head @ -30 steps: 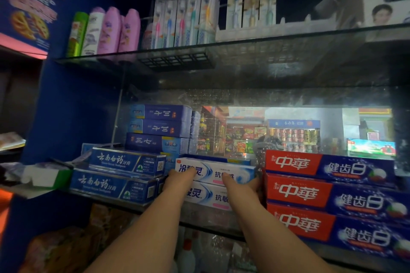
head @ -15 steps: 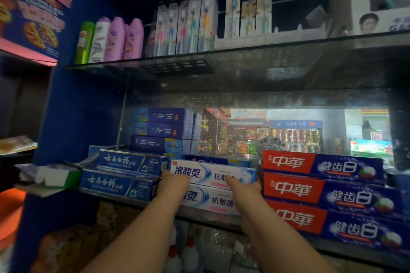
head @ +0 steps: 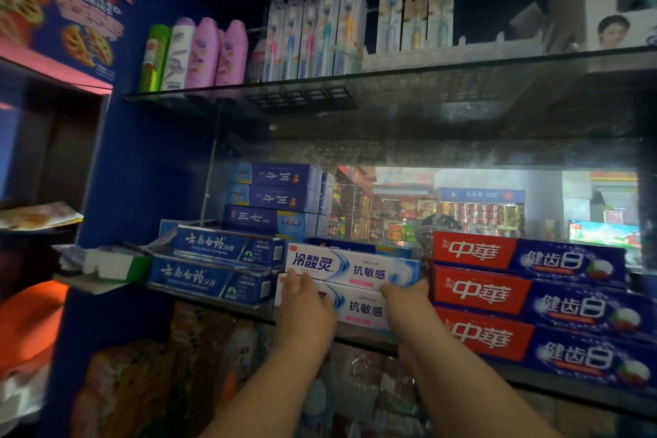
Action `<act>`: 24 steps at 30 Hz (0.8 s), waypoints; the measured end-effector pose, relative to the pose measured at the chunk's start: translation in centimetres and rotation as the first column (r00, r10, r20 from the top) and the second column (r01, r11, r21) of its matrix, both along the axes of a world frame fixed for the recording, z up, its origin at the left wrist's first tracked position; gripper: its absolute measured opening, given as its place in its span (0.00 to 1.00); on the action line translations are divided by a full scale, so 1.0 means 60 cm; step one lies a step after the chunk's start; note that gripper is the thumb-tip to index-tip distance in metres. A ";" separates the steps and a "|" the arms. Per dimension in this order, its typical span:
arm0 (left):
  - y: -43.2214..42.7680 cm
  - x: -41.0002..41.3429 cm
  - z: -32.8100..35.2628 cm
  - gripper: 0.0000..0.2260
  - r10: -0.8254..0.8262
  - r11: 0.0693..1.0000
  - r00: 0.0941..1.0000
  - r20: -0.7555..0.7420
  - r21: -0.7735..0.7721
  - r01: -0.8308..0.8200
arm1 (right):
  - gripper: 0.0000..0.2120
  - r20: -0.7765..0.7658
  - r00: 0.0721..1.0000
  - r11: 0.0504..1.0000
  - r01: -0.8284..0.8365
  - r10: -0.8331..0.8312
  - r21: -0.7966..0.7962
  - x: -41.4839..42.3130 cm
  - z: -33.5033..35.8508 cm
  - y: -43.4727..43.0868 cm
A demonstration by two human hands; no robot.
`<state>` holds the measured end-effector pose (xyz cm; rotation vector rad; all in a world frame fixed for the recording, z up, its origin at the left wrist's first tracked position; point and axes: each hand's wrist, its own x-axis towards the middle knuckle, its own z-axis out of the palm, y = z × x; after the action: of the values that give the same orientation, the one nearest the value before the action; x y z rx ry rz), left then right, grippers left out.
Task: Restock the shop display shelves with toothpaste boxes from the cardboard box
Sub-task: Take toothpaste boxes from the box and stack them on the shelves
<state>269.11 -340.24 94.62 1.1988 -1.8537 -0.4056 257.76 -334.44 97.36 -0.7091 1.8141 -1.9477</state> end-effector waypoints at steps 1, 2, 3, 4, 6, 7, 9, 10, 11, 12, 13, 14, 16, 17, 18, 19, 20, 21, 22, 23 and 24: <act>0.003 -0.004 -0.004 0.27 -0.003 1.000 0.999 0.049 -0.018 0.004 | 0.36 -0.021 1.000 1.000 0.021 -0.021 -0.012 0.004 0.000 -0.001; 0.005 -0.006 -0.008 0.28 -0.003 0.999 0.995 0.095 -0.035 0.006 | 0.36 -0.049 0.998 0.999 0.035 -0.037 -0.032 0.006 -0.002 -0.003; 0.007 -0.008 -0.012 0.29 0.000 0.999 0.990 0.138 -0.050 0.007 | 0.35 -0.084 0.995 0.997 0.043 -0.048 -0.058 0.010 -0.005 -0.002; 0.010 -0.009 -0.017 0.29 0.005 0.998 0.986 0.169 -0.067 0.006 | 0.34 -0.133 0.989 0.995 0.051 -0.062 -0.088 0.012 -0.009 -0.003; 0.014 -0.010 -0.029 0.30 0.032 0.993 0.978 0.206 -0.117 -0.008 | 0.36 -0.297 0.948 0.990 0.080 -0.112 -0.116 0.016 -0.020 0.001; 0.015 -0.011 -0.034 0.30 0.046 0.990 0.977 0.210 -0.141 -0.016 | 0.37 -0.401 0.905 0.988 0.101 -0.141 -0.118 0.020 -0.023 0.005; 0.015 -0.011 -0.039 0.30 0.059 0.985 0.977 0.204 -0.170 -0.024 | 0.37 -0.636 0.743 0.978 0.163 -0.209 -0.130 0.030 -0.021 0.020; 0.015 -0.012 -0.040 0.29 0.061 0.984 0.978 0.200 -0.178 -0.025 | 0.35 -0.745 0.622 0.969 0.200 -0.241 -0.147 0.035 -0.016 0.029; 0.016 -0.012 -0.041 0.29 0.066 0.982 0.978 0.200 -0.185 -0.028 | 0.33 -0.833 0.490 0.960 0.228 -0.256 -0.161 0.041 -0.005 0.039; 0.018 -0.012 -0.041 0.29 0.072 0.981 0.978 0.198 -0.191 -0.033 | 0.31 -0.906 0.356 0.960 0.237 -0.229 -0.150 0.046 0.010 0.045; 0.019 -0.012 -0.041 0.29 0.074 0.980 0.978 0.197 -0.195 -0.035 | 0.29 -0.962 0.227 0.964 0.249 -0.150 -0.091 0.048 0.027 0.047; 0.019 -0.012 -0.042 0.29 0.073 0.980 0.978 0.195 -0.196 -0.034 | 0.29 -0.993 0.115 0.961 0.275 -0.037 -0.004 0.046 0.043 0.043; 0.019 -0.011 -0.044 0.28 0.072 0.979 0.978 0.195 -0.202 -0.032 | 0.26 -0.977 0.045 0.906 0.366 0.209 0.211 0.040 0.073 0.027; 0.019 -0.010 -0.044 0.28 0.072 0.978 0.978 0.197 -0.206 -0.031 | 0.26 -0.951 0.060 0.853 0.426 0.305 0.300 0.037 0.085 0.017; 0.019 -0.010 -0.044 0.28 0.071 0.977 0.978 0.198 -0.210 -0.028 | 0.25 -0.921 0.080 0.793 0.483 0.381 0.370 0.036 0.095 0.010; 0.019 -0.010 -0.044 0.28 0.067 0.978 0.978 0.199 -0.209 -0.024 | 0.24 -0.889 0.107 0.736 0.521 0.445 0.432 0.037 0.104 0.006; 0.019 -0.010 -0.043 0.28 0.062 0.978 0.978 0.199 -0.208 -0.020 | 0.22 -0.863 0.132 0.698 0.533 0.488 0.477 0.038 0.110 0.001; 0.019 -0.009 -0.043 0.28 0.058 0.979 0.978 0.200 -0.205 -0.016 | 0.20 -0.847 0.149 0.681 0.530 0.511 0.504 0.038 0.115 -0.002; 0.019 -0.009 -0.042 0.28 0.053 0.979 0.978 0.202 -0.203 -0.011 | 0.19 -0.839 0.158 0.675 0.525 0.520 0.518 0.038 0.119 -0.004; 0.019 -0.009 -0.042 0.28 0.046 0.980 0.978 0.204 -0.199 -0.005 | 0.18 -0.837 0.159 0.675 0.521 0.523 0.522 0.037 0.122 -0.005; 0.018 -0.009 -0.041 0.28 0.040 0.981 0.978 0.205 -0.194 0.000 | 0.19 -0.836 0.159 0.678 0.516 0.525 0.524 0.036 0.125 -0.005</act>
<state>268.57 -339.14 92.17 1.1609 -2.0058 -0.0864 259.92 -334.73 104.88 -1.9339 2.9466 -0.0896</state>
